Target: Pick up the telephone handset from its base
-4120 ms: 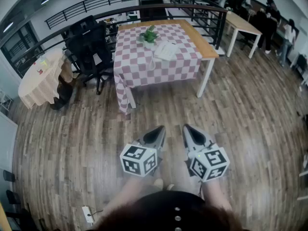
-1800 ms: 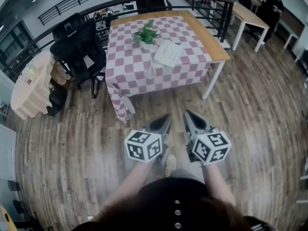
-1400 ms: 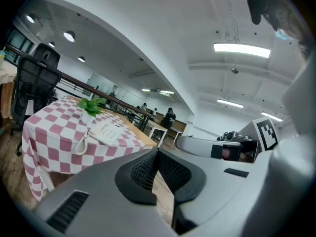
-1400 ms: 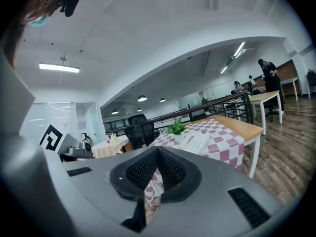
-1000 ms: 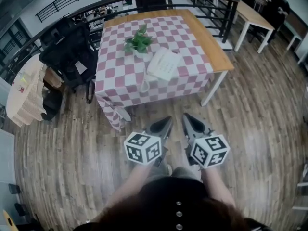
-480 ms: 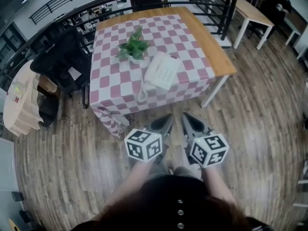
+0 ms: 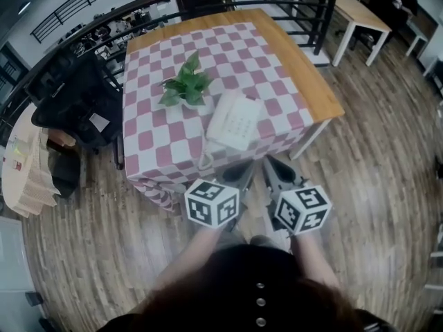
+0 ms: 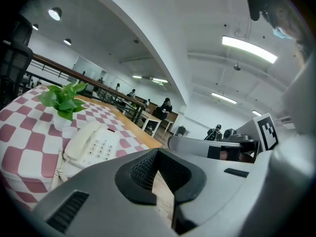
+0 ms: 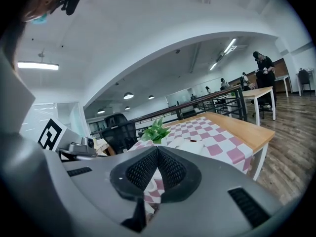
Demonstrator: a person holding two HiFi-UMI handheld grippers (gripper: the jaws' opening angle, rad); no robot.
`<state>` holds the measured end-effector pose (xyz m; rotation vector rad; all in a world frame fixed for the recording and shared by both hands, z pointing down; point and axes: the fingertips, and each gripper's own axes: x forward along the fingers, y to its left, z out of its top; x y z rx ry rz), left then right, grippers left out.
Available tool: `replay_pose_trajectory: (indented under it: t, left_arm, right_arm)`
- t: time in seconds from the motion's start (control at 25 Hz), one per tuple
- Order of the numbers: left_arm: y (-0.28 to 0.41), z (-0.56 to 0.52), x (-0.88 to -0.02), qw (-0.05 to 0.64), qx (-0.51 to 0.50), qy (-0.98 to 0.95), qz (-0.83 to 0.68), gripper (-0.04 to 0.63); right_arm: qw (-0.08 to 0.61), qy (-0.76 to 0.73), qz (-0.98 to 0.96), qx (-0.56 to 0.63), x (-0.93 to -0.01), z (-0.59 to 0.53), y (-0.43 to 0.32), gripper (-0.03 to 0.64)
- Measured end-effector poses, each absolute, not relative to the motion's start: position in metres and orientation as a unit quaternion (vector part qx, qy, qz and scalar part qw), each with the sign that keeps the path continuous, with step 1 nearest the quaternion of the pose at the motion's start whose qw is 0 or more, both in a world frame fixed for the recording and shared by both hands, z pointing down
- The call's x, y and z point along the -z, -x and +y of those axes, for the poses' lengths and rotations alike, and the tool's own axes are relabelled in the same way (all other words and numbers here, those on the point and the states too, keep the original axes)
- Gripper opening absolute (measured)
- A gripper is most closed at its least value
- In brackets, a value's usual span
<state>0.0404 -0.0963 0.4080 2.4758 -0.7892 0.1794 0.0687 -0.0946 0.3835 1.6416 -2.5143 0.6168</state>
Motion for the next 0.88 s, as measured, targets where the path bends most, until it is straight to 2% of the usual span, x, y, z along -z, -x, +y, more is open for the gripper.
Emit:
replay_pose_trajectory:
  t: [0.4,0.88]
  left_arm:
    - [-0.015,-0.185,-0.411,0.250,-0.072,-0.920,-0.292,0.006]
    - [0.009,-0.223,-0.429,0.266,-0.086,-0.914,-0.294,0.006]
  right_arm:
    - [0.030,-0.548,-0.811,-0.204,-0.393,-0.177,-0.053,0.011]
    - [0.036,-0.553,-0.802,-0.223,-0.411,-0.210,-0.038,0.011]
